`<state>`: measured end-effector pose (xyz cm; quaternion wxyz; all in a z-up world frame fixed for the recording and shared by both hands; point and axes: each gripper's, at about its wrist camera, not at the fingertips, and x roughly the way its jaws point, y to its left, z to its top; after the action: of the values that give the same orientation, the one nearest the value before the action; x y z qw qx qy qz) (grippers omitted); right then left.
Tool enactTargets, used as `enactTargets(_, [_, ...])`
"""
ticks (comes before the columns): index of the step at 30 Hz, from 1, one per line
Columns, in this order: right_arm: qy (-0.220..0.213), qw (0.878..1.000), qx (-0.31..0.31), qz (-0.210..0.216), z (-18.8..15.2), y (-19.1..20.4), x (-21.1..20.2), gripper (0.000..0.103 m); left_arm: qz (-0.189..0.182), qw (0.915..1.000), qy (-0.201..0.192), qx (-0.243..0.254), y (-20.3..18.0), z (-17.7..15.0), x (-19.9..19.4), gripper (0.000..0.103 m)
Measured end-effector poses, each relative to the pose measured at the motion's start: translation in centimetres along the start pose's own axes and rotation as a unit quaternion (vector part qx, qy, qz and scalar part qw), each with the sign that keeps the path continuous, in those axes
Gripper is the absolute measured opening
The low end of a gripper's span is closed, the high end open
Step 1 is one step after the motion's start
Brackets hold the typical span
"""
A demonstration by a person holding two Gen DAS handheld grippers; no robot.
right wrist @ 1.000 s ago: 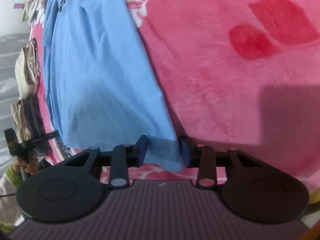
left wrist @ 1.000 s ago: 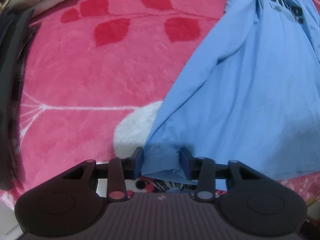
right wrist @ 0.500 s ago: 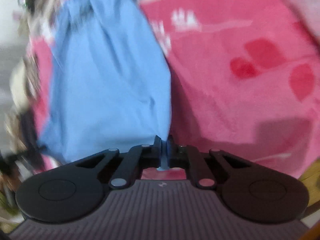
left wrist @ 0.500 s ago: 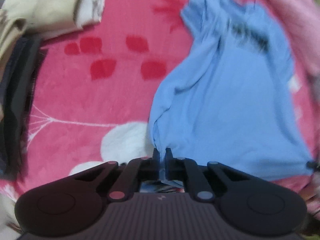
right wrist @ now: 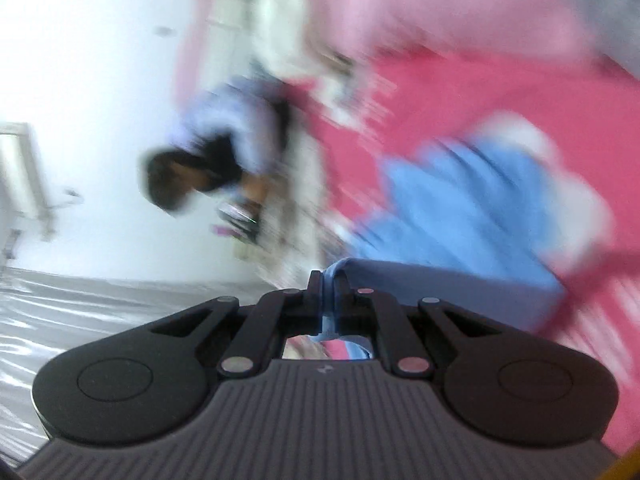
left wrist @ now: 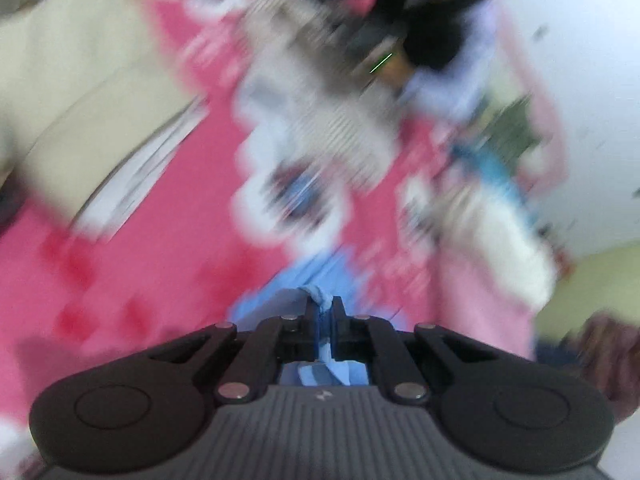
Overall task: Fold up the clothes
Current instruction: 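Lift the T-shirt with both tools and shake it out in the air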
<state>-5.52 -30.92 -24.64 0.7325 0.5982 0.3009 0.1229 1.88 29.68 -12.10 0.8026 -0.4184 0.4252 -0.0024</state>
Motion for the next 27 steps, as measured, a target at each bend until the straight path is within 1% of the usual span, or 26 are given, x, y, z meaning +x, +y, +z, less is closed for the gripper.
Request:
enactTargets(2, [-0.015, 0.998, -0.048, 0.05, 4.1, 6.0, 1.8, 0.003, -0.047, 0.9979, -0.045, -0.002, -4.3, 2.7, -1.8, 0.005])
enactTargets(3, [-0.022, 0.994, -0.072, 0.076, 5.9, 9.1, 2.3, 0.003, -0.078, 0.9944, -0.072, 0.003, -6.7, 3.8, -3.4, 0.005])
enactTargets(5, [-0.034, 0.983, -0.123, 0.134, 8.7, 15.6, 1.7, 0.003, -0.13, 0.9844, -0.117, 0.022, -10.7, 5.1, -7.0, 0.005])
enactTargets(7, [-0.043, 0.967, -0.166, 0.19, 10.3, 20.9, -0.2, 0.003, -0.173, 0.9715, -0.154, 0.048, -13.6, 5.3, -10.9, 0.005])
enactTargets(9, [-0.045, 0.948, -0.199, 0.243, 10.8, 24.4, -2.6, 0.003, -0.205, 0.9597, -0.179, 0.071, -15.3, 4.3, -14.6, 0.005])
enactTargets(11, [-0.038, 0.937, -0.218, 0.269, 10.6, 25.6, -4.9, 0.003, -0.214, 0.9548, -0.185, 0.089, -15.6, 2.4, -17.0, 0.005])
enactTargets(12, [-0.034, 0.934, -0.224, 0.275, 10.3, 25.4, -5.9, 0.003, -0.213, 0.9551, -0.183, 0.095, -15.3, 1.2, -17.9, 0.005])
enactTargets(13, [-0.029, 0.932, -0.227, 0.28, 10.0, 25.1, -6.9, 0.003, -0.209, 0.956, -0.18, 0.099, -14.9, 0.1, -18.7, 0.005])
enactTargets(15, [-0.018, 0.935, -0.215, 0.281, 9.0, 22.9, -8.9, 0.003, -0.189, 0.9626, -0.164, 0.104, -13.6, -2.7, -20.0, 0.005])
enactTargets(16, [-0.012, 0.939, -0.207, 0.274, 8.3, 21.4, -9.8, 0.003, -0.174, 0.967, -0.155, 0.104, -12.7, -4.0, -20.5, 0.005])
enactTargets(19, [0.01, 0.957, -0.174, 0.233, 5.4, 16.2, -12.1, 0.003, -0.121, 0.9814, -0.116, 0.094, -9.6, -7.8, -21.7, 0.005])
enactTargets(21, [0.029, 0.97, -0.137, 0.199, 3.2, 11.8, -13.5, 0.003, -0.079, 0.9899, -0.089, 0.077, -7.4, -10.1, -22.0, 0.005])
enactTargets(23, [0.051, 0.982, -0.094, 0.157, 0.5, 7.6, -14.5, 0.003, -0.026, 0.9955, -0.064, 0.064, -5.0, -12.4, -21.7, 0.005])
enactTargets(25, [0.075, 0.99, -0.058, 0.102, -2.2, 3.9, -15.7, 0.003, 0.021, 0.9979, -0.037, 0.048, -2.3, -14.2, -20.9, 0.005])
enactTargets(26, [0.086, 0.993, -0.042, 0.074, -3.5, 1.9, -16.2, 0.003, 0.051, 0.9971, -0.024, 0.05, -0.8, -15.1, -20.3, 0.005])
enactTargets(27, [0.097, 0.994, -0.028, 0.044, -4.7, -0.1, -16.7, 0.003, 0.09, 0.9942, -0.005, 0.058, 1.0, -16.1, -19.3, 0.005])
